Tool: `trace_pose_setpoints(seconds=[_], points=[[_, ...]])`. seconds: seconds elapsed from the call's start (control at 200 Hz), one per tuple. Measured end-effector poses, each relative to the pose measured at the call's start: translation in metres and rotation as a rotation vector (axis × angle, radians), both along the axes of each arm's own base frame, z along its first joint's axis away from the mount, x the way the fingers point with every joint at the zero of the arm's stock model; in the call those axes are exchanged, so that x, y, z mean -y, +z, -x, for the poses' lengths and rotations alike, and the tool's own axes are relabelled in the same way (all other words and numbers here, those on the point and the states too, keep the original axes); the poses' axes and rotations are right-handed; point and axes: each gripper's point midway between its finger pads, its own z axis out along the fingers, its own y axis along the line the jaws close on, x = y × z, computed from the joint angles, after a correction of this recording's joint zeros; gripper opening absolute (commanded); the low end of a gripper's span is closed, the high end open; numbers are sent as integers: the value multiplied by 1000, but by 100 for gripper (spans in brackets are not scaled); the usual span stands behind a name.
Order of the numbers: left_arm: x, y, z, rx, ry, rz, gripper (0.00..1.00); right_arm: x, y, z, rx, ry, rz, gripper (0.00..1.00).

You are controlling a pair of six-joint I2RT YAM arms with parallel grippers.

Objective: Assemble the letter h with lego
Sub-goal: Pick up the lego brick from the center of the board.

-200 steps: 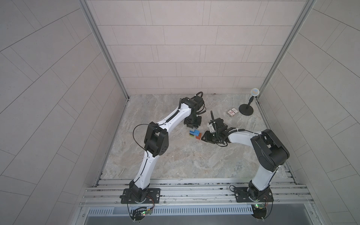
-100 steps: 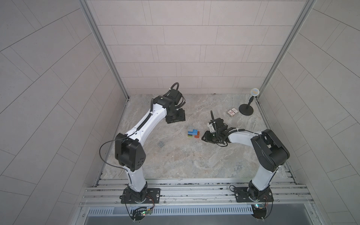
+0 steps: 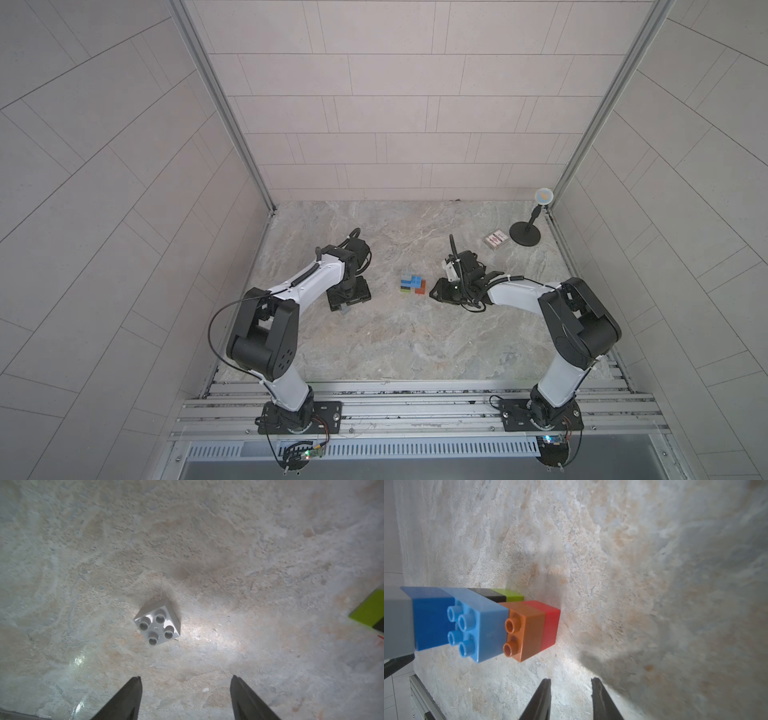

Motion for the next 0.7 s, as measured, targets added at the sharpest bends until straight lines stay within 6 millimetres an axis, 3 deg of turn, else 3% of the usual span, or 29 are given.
trace_pose_setpoints(seconds=[0.305, 0.58, 0.701], points=[[-20, -26, -7, 19, 179, -5, 61, 0, 0, 0, 0, 1, 1, 36], [-22, -35, -19, 43, 230, 18, 60, 1, -1, -1, 5, -1, 10, 35], [-24, -43, -15, 29, 243, 23, 60, 2, 0, 0, 6, -2, 13, 35]])
